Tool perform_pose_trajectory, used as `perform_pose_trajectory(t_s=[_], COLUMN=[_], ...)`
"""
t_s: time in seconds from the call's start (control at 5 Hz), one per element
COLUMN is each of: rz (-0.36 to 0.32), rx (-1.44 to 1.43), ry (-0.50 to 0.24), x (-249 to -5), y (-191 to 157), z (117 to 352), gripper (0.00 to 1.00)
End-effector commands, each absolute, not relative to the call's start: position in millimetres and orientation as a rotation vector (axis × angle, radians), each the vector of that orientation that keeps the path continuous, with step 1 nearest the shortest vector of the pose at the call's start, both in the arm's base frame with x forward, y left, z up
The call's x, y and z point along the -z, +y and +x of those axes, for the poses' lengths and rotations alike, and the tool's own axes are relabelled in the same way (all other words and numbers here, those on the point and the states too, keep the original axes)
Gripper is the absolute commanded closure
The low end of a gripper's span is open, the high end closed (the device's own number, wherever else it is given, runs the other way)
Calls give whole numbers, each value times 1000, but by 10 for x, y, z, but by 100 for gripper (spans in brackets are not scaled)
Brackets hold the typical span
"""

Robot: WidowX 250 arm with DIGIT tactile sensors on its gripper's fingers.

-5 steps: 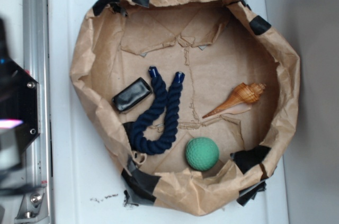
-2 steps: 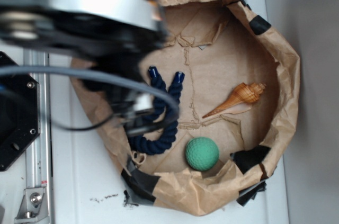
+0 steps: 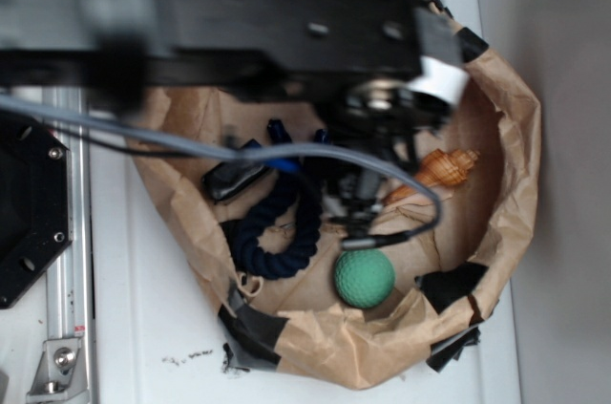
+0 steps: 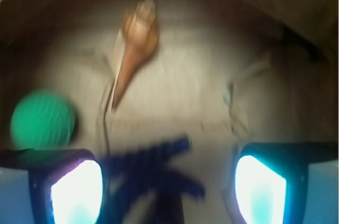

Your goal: Grab the shell.

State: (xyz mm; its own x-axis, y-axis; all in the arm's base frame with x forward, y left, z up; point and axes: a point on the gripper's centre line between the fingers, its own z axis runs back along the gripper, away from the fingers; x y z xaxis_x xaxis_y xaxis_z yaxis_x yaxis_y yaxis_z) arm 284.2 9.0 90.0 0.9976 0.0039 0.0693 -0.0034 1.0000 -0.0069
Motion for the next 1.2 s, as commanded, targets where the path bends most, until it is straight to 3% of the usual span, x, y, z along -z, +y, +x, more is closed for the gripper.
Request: perform_pose_trajectory(t_s=[0.0,0.2,0.4,0.6,0.8,1.0], rz=[-64,-42,-64,-38,-35,-17], rx=[-95,-129,-109,-87,-86,-46], ry=[-160,-160,-163,-152,-160,-122], x=[-767,-574,-375,-319,-448,-826], y=[-253,-94,-31,-55,-61,-92], z=[3297,3437,3595,3662,3593,3294], gripper=[0,0,0,2,100,100])
